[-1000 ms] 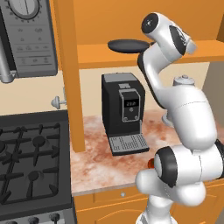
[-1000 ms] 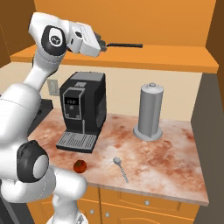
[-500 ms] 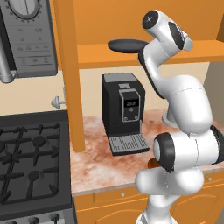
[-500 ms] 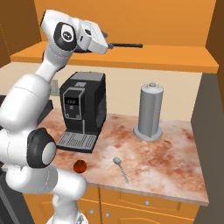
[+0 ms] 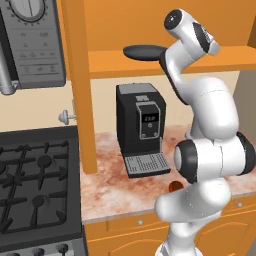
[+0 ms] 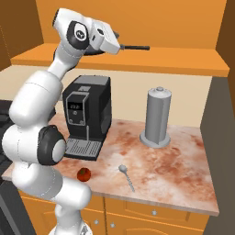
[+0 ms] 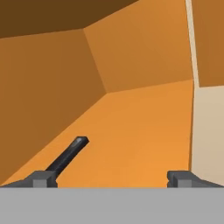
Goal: Pick the pan from the cabinet and place it on the stove. Then turn on the stove burner for the pan.
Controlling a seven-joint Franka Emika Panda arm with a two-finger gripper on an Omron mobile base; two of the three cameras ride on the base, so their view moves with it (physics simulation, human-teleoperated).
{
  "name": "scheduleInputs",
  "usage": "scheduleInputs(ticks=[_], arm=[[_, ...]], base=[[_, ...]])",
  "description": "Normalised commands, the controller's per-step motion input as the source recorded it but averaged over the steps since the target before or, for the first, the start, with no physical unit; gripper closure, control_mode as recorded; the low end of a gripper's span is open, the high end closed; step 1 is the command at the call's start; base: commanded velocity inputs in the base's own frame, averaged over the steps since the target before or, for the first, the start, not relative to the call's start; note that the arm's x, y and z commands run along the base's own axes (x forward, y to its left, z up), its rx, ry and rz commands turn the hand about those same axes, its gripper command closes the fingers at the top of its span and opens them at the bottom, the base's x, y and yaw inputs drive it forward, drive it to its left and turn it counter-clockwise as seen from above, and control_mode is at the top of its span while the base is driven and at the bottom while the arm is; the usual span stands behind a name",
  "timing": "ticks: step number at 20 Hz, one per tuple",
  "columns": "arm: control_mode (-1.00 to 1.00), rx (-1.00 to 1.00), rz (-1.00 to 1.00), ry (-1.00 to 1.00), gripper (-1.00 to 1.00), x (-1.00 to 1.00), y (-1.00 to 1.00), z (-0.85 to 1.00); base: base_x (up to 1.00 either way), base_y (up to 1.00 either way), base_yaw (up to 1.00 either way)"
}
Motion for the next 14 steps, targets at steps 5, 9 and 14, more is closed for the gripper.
scheduleInputs(ticks=[5,9,14], arm=[[-1.00,0.00,0.00,0.00,-1.00,0.23,-0.09,-0.08],[-1.00,0.01,0.00,0.03,-1.00,0.21,-0.07,-0.13],[-1.00,0.07,0.00,0.03,-1.00,0.16,-0.05,-0.06]], base=[[0.00,0.00,0.00],[0.00,0.00,0.00],[0.00,0.00,0.00]])
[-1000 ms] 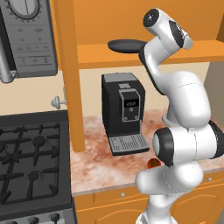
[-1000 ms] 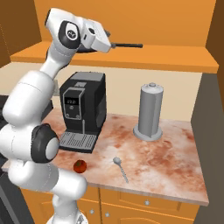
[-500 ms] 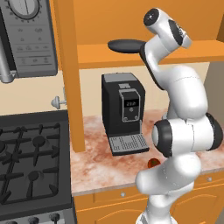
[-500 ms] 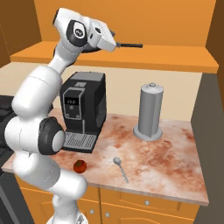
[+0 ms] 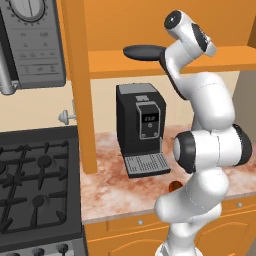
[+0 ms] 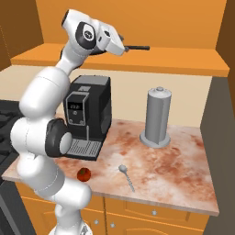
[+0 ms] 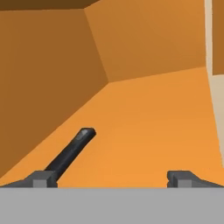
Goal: Pick the pan from the cabinet and place it on the stove. Then turn on the stove burner for the pan.
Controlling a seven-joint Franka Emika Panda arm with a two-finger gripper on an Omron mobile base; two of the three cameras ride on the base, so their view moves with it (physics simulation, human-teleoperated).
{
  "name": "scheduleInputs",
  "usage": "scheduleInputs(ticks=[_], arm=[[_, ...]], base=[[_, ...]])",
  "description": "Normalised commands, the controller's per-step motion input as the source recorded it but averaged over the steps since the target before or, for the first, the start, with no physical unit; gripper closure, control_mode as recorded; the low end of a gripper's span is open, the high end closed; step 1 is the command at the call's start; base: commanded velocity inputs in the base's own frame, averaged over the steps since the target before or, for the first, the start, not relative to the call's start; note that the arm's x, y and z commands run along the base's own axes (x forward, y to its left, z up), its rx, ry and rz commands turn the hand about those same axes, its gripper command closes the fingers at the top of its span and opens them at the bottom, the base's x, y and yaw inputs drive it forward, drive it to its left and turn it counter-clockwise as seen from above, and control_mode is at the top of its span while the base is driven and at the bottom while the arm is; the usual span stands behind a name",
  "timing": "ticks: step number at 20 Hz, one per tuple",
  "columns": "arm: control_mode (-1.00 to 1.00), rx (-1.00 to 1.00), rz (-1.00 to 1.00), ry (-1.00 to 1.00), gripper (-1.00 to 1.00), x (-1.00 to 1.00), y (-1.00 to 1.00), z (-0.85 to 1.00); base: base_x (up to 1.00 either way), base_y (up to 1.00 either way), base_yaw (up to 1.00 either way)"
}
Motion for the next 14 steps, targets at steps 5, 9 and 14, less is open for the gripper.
scheduleInputs(ticks=[5,9,14], arm=[[-1.00,0.06,0.00,0.01,-1.00,0.20,0.00,0.00],[-1.00,0.04,0.00,0.00,-1.00,0.23,0.00,0.00],[-1.00,0.05,0.00,0.00,-1.00,0.23,0.00,0.00]], base=[[0.00,0.00,0.00],[0.00,0.00,0.00],[0.00,0.00,0.00]])
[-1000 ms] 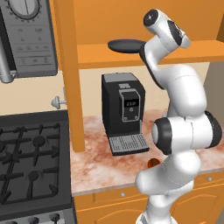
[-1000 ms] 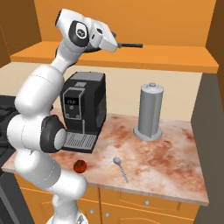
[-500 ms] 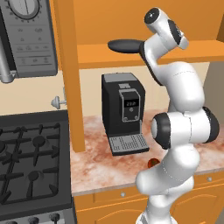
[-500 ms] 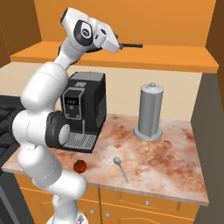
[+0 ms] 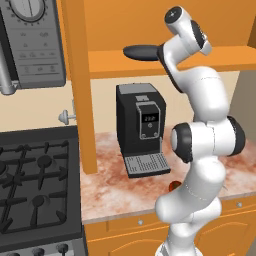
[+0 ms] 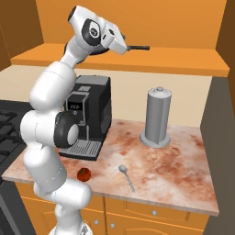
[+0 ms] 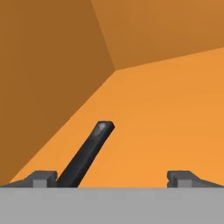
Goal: Pick the pan from the cabinet and place it on the stove. Then turn on the stove burner for the pan.
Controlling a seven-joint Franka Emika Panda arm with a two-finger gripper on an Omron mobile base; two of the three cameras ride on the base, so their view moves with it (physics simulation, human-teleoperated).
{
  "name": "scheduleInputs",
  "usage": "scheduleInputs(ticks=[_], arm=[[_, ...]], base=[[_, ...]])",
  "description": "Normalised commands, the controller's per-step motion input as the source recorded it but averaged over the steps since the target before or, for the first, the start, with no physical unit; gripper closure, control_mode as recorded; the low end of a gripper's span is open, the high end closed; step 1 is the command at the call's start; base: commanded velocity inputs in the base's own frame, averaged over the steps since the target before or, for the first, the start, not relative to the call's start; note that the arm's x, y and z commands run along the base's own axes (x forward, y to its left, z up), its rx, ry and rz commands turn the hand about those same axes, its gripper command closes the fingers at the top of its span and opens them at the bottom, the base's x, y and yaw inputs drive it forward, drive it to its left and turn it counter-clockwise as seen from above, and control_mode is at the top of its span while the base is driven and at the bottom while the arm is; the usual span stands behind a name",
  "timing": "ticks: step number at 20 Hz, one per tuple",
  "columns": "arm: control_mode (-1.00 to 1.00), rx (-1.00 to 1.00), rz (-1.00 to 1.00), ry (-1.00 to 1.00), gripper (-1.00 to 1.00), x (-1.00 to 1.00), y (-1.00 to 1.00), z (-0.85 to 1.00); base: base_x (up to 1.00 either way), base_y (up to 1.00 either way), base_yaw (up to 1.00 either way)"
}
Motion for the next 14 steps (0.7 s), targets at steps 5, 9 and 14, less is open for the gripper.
scheduleInputs(ticks=[5,9,14], arm=[[-1.00,0.04,0.00,0.00,-1.00,0.22,0.00,-0.02],[-1.00,0.04,0.00,0.01,-1.00,0.20,0.00,-0.05],[-1.00,0.03,0.00,0.01,-1.00,0.16,0.00,-0.10]], base=[[0.00,0.00,0.00],[0.00,0.00,0.00],[0.00,0.00,0.00]])
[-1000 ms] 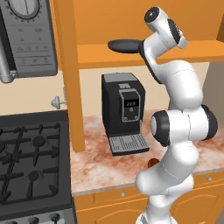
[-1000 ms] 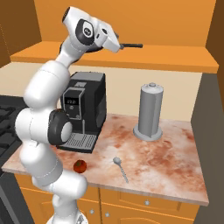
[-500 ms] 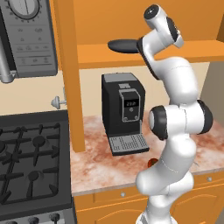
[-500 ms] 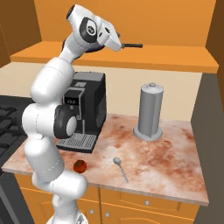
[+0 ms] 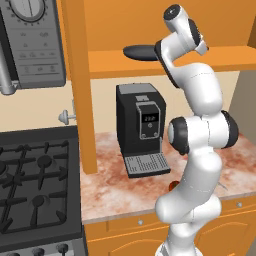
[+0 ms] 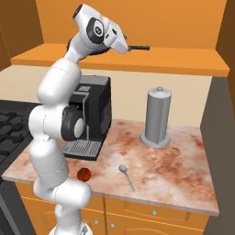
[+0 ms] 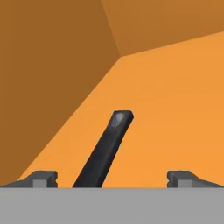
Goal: Pick the pan from the cabinet and place it on the stove. Then turn on the stove burner for the pan.
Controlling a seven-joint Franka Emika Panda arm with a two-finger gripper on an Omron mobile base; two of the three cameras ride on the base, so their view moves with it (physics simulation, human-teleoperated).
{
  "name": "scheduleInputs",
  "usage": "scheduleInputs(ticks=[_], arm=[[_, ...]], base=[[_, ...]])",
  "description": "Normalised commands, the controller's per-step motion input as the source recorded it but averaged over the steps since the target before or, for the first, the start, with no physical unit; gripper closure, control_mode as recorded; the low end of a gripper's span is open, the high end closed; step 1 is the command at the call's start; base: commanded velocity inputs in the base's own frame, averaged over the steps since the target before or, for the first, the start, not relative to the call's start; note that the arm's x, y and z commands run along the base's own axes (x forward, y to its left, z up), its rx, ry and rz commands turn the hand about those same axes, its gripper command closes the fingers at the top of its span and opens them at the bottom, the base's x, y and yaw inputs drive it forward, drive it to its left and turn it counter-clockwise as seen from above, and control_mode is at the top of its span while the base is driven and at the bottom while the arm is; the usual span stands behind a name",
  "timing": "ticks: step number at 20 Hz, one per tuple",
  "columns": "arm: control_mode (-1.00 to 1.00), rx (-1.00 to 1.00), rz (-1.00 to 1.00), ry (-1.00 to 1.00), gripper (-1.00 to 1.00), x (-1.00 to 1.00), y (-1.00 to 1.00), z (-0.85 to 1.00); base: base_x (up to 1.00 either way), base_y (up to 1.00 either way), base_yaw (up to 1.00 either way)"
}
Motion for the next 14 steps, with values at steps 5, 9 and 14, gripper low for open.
scheduleInputs(ticks=[5,9,14], arm=[[-1.00,0.02,0.00,0.02,-1.00,0.15,0.00,-0.15],[-1.00,0.00,0.00,0.00,-1.00,0.14,0.00,-0.18],[-1.00,0.00,0.00,0.00,-1.00,0.14,0.00,-0.18]], base=[[0.00,0.00,0.00],[0.00,0.00,0.00],[0.00,0.00,0.00]])
